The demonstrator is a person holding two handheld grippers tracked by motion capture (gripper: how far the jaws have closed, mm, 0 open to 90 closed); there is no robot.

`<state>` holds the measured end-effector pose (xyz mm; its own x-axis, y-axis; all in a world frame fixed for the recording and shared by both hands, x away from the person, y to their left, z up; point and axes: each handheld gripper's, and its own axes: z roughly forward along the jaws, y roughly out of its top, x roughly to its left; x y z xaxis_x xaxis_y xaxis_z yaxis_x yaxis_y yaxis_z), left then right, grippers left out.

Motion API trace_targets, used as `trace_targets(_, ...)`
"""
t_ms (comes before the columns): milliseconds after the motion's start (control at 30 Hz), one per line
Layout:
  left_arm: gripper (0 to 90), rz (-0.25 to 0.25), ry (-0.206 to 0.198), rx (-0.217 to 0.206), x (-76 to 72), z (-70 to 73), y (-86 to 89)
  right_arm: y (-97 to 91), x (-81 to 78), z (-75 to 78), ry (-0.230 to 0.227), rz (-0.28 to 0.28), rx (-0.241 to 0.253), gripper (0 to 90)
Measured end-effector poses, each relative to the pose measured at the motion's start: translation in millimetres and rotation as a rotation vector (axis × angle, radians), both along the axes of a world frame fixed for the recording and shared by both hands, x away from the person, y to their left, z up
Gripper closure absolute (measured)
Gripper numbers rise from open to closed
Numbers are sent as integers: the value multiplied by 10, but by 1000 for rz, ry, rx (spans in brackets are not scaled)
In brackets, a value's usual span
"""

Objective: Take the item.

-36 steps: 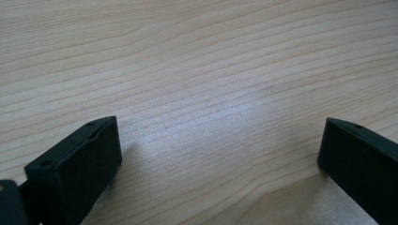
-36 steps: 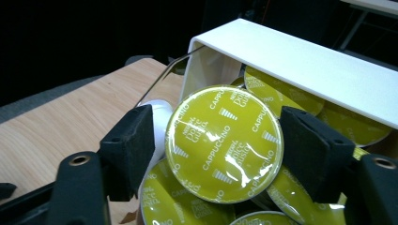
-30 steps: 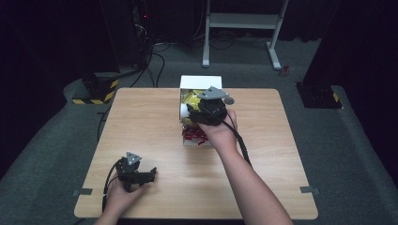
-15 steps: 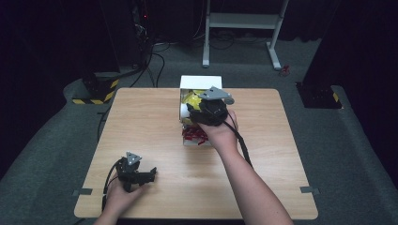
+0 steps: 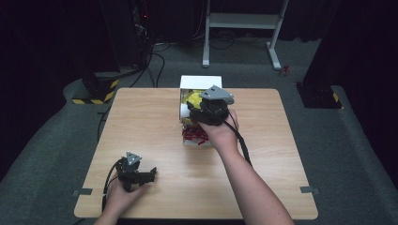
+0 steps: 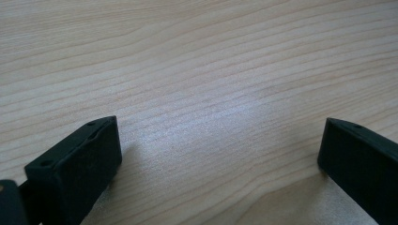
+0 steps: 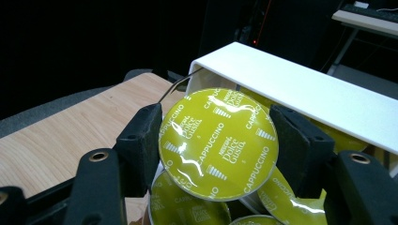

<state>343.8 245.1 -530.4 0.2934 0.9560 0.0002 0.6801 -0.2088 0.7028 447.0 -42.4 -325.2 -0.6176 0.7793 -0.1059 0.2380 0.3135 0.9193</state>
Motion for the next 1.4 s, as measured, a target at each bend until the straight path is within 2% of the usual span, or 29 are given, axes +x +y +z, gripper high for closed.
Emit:
trace_targets(200, 3, 3, -2, -2, 0, -2, -2, -35, -33, 44, -4, 7, 29, 382)
trace_targets(400, 3, 4, -3, -2, 1, -2, -3, -73, -89, 109, -30, 12, 40, 382)
trace_targets(633, 3, 2, -2, -2, 0, -2, -2, -122, -153, 150, -36, 19, 54, 382)
trace_targets(700, 3, 1, -2, -1, 1, -1, -1, -150, -200, 173, -35, 24, 74, 382)
trace_targets(867, 3, 3, -2, -2, 0, -2, -2, -170, -269, 198, -46, 35, 71, 382)
trace_targets(967, 3, 3, -2, -2, 0, -2, -2, -229, -334, 218, -63, 26, 76, 382)
trace_targets(1400, 3, 0, 0, 0, 0, 0, 0, -488, -556, 211, -88, 11, 92, 382)
